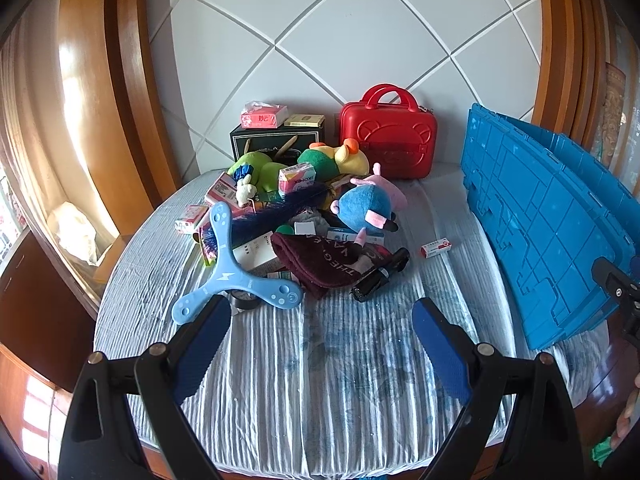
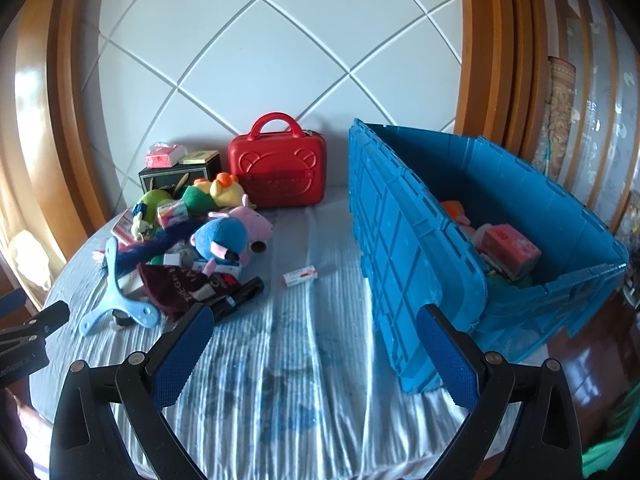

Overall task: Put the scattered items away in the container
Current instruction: 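Move both grippers toward the pile of items on the table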

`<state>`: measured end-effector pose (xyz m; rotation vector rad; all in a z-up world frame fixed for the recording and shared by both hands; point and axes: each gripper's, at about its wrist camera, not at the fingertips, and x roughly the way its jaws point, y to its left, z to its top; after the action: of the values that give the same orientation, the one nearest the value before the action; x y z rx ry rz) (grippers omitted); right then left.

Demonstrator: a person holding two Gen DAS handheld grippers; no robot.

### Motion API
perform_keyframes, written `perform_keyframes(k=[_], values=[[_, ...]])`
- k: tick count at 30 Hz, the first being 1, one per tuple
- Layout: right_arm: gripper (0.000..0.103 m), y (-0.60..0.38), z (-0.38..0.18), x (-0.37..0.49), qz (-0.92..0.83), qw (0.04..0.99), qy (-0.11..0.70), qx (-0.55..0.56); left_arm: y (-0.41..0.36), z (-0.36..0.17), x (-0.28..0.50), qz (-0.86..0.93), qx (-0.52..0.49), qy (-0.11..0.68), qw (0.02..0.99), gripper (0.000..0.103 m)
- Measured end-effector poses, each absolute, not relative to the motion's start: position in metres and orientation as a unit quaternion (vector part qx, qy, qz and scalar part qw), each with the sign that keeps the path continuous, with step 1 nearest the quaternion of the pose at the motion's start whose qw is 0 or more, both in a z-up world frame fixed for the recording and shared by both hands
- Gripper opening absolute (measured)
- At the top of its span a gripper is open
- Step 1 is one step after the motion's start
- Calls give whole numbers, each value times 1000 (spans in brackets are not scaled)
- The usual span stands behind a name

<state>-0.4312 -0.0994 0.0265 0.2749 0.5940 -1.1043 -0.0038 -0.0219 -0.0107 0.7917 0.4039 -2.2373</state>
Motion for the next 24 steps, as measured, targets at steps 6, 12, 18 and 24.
perform_keyframes(k=[6, 12, 18, 24], values=[[103, -106, 24, -429, -507, 805, 282, 128, -25, -13, -4, -861, 306, 164, 372, 93], [103, -120, 17, -420, -490, 811, 291, 130, -34, -20, -3, -827, 295, 193, 438, 93], [103, -136, 9, -408, -468, 820, 302, 128, -44, -27, -6, -790, 288, 222, 495, 93], [103, -154, -3, -397, -433, 834, 316, 133, -61, -41, -4, -759, 273, 258, 532, 93]])
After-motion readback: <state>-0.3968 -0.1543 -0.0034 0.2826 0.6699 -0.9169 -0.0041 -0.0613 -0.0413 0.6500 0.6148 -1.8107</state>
